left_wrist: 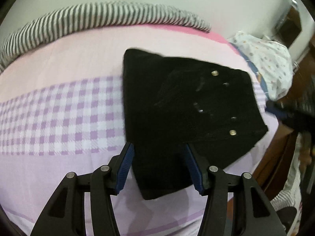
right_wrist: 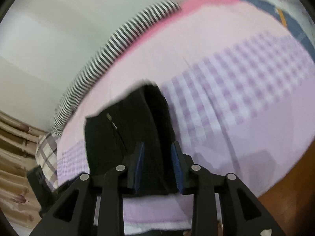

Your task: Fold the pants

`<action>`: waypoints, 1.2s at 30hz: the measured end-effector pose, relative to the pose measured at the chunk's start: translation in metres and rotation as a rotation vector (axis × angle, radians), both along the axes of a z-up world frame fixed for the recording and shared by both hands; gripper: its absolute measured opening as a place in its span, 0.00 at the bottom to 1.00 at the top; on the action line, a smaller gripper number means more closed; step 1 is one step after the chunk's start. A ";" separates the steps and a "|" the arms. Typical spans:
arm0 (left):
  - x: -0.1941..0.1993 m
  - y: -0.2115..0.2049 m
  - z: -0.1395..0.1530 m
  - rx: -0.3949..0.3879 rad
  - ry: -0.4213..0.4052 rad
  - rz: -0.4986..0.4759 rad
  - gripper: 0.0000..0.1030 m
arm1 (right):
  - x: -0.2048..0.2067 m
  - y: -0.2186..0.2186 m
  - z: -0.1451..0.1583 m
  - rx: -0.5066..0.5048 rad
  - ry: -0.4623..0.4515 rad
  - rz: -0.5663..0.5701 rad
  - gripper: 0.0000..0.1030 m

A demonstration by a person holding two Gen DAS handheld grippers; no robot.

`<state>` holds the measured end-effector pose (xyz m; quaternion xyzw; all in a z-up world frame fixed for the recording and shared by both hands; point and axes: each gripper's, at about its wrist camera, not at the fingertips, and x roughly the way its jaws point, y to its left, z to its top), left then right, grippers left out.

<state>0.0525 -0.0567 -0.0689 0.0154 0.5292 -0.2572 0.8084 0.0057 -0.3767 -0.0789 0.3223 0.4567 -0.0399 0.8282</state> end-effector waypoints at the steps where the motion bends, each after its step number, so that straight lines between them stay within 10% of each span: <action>1: -0.003 -0.003 0.002 0.002 -0.008 -0.023 0.54 | 0.007 0.001 0.007 -0.005 -0.022 0.009 0.27; 15: -0.006 -0.017 -0.025 0.024 0.085 -0.098 0.54 | 0.089 0.006 -0.035 -0.003 0.072 0.057 0.17; 21: 0.015 0.015 -0.010 -0.166 0.114 -0.002 0.55 | 0.064 -0.001 -0.016 0.072 0.009 0.109 0.55; 36: 0.060 0.052 -0.047 -0.257 0.323 0.163 0.57 | 0.026 -0.020 -0.066 0.272 0.104 0.213 0.56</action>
